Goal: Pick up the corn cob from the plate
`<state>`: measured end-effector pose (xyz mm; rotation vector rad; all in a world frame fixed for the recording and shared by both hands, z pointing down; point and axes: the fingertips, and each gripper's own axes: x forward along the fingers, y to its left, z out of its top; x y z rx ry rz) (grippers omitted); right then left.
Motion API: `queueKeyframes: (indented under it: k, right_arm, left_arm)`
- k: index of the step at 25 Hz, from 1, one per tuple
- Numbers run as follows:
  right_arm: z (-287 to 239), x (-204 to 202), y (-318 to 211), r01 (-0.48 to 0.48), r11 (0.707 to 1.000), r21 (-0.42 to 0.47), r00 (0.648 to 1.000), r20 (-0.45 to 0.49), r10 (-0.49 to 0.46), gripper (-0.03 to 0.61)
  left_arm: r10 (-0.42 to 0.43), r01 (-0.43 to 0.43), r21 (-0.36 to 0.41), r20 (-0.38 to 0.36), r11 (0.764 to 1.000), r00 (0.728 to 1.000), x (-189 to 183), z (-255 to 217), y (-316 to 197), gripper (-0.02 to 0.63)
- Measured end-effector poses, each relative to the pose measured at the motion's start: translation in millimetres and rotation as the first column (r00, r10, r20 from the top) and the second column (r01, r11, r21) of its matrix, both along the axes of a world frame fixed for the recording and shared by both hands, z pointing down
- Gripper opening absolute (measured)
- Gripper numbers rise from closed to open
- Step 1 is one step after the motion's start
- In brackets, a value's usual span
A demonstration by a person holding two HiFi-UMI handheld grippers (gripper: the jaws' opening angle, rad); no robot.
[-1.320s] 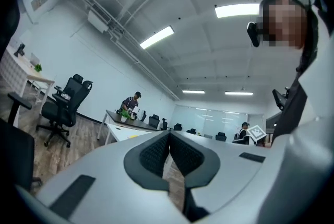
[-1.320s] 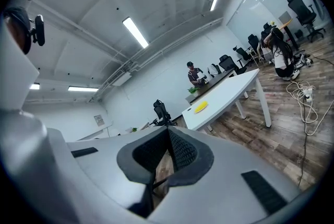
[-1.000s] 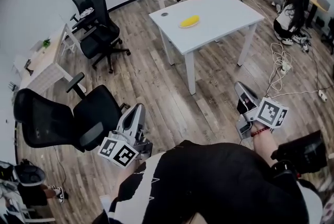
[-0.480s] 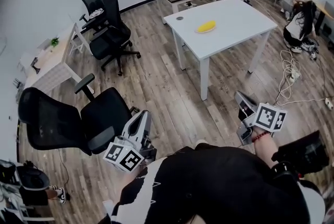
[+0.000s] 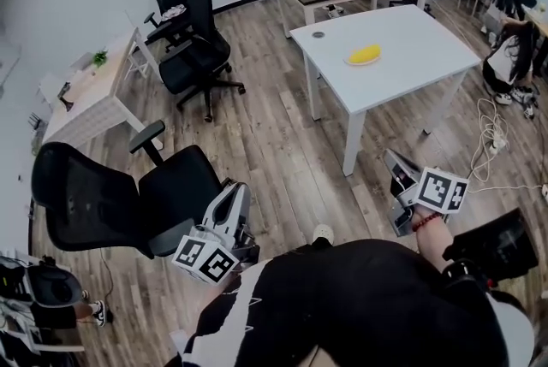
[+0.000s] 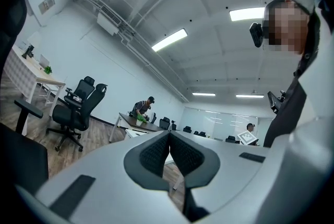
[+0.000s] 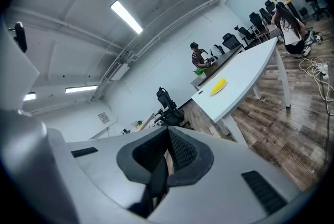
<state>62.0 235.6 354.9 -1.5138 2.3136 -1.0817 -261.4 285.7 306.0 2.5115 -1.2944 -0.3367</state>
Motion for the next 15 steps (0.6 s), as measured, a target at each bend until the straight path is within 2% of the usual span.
queueKeyframes:
  k: [7, 15]
  right_arm:
    - [-5.4, -11.1, -89.0, 0.032, 0.999, 0.016, 0.999, 0.004, -0.032, 0.015]
    - [-5.3, -0.7, -189.5, 0.021, 1.000, 0.022, 1.000, 0.014, -0.021, 0.015]
  left_arm:
    - [0.005, -0.005, 0.000, -0.006, 1.000, 1.000, -3.5, -6.2, -81.5, 0.014]
    - [-0.004, 0.004, -0.013, -0.013, 1.000, 1.000, -2.1, -5.8, -179.9, 0.014]
